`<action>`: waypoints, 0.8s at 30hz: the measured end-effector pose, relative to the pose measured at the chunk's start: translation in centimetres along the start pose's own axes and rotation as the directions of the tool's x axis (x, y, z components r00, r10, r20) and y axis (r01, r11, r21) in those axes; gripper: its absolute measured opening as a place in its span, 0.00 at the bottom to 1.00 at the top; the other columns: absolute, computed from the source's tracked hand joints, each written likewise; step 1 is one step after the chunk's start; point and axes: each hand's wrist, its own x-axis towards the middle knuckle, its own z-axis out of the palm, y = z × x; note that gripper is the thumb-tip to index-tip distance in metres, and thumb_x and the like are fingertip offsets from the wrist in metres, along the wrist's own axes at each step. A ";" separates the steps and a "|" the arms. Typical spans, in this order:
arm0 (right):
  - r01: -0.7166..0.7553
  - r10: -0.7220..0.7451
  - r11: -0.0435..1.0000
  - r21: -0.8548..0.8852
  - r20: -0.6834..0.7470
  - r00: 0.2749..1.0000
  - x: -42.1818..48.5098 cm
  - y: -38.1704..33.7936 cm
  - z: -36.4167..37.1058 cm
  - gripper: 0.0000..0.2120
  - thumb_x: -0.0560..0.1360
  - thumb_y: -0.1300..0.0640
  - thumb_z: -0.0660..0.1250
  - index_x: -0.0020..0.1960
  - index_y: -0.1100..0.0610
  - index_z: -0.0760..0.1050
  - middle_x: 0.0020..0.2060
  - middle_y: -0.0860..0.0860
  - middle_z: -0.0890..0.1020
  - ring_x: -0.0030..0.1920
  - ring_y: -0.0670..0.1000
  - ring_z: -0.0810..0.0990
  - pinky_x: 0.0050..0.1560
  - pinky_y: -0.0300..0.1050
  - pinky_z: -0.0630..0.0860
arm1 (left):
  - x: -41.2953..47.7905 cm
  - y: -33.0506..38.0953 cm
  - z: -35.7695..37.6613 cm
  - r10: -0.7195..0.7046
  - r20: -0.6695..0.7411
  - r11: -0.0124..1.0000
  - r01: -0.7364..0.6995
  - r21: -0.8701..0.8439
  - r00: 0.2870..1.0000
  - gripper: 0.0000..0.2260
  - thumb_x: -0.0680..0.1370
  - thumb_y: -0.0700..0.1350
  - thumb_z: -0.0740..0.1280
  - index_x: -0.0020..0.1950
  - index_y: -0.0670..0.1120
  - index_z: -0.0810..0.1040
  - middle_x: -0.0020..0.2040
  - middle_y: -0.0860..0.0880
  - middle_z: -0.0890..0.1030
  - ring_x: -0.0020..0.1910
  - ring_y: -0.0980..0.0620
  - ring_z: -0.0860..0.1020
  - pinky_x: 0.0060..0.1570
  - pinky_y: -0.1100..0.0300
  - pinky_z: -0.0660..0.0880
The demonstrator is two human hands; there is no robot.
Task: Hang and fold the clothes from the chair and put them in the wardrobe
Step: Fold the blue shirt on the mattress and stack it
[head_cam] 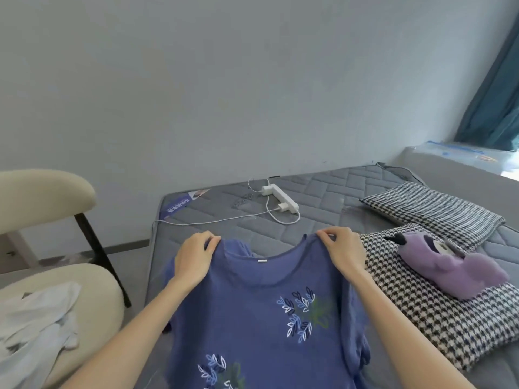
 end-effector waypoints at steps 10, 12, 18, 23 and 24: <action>-0.094 0.098 0.989 -0.118 0.032 0.995 4.0 4.5 7.0 0.09 0.78 0.50 0.63 0.50 0.46 0.83 0.48 0.51 0.84 0.52 0.57 0.80 0.42 0.45 0.69 | 4.4 -3.0 6.8 -0.099 0.112 0.995 0.097 0.024 0.989 0.12 0.82 0.51 0.59 0.43 0.48 0.77 0.43 0.52 0.79 0.41 0.51 0.75 0.35 0.59 0.66; -0.124 0.131 0.982 -0.143 0.042 0.990 4.6 5.4 8.4 0.09 0.78 0.49 0.63 0.51 0.46 0.82 0.49 0.51 0.84 0.52 0.57 0.80 0.43 0.45 0.71 | 4.9 -3.7 7.8 -0.118 0.126 0.993 0.115 0.030 0.985 0.13 0.82 0.51 0.59 0.42 0.47 0.76 0.42 0.51 0.79 0.40 0.50 0.75 0.33 0.59 0.65; -0.132 0.157 0.960 -0.247 0.085 0.984 5.2 7.1 12.1 0.10 0.78 0.49 0.63 0.51 0.50 0.83 0.50 0.54 0.83 0.53 0.60 0.78 0.48 0.50 0.73 | 5.3 -5.9 10.6 -0.175 0.147 0.984 0.175 0.011 0.973 0.13 0.82 0.51 0.59 0.43 0.46 0.76 0.42 0.51 0.79 0.40 0.50 0.76 0.35 0.56 0.68; -0.161 0.192 0.949 -0.271 0.090 0.977 5.1 7.7 13.6 0.10 0.79 0.50 0.64 0.52 0.52 0.82 0.53 0.57 0.74 0.58 0.59 0.70 0.52 0.53 0.71 | 5.2 -6.9 11.6 -0.160 0.121 0.982 0.145 0.121 0.980 0.11 0.81 0.50 0.60 0.48 0.45 0.77 0.47 0.48 0.79 0.48 0.46 0.77 0.46 0.53 0.70; -0.176 0.207 0.953 -0.245 0.108 0.972 5.0 7.9 13.8 0.10 0.79 0.50 0.64 0.54 0.52 0.81 0.54 0.57 0.73 0.60 0.59 0.70 0.52 0.52 0.71 | 5.1 -6.9 11.6 -0.157 0.101 0.978 0.141 0.152 0.982 0.10 0.81 0.50 0.61 0.50 0.45 0.77 0.49 0.47 0.78 0.51 0.45 0.75 0.48 0.52 0.69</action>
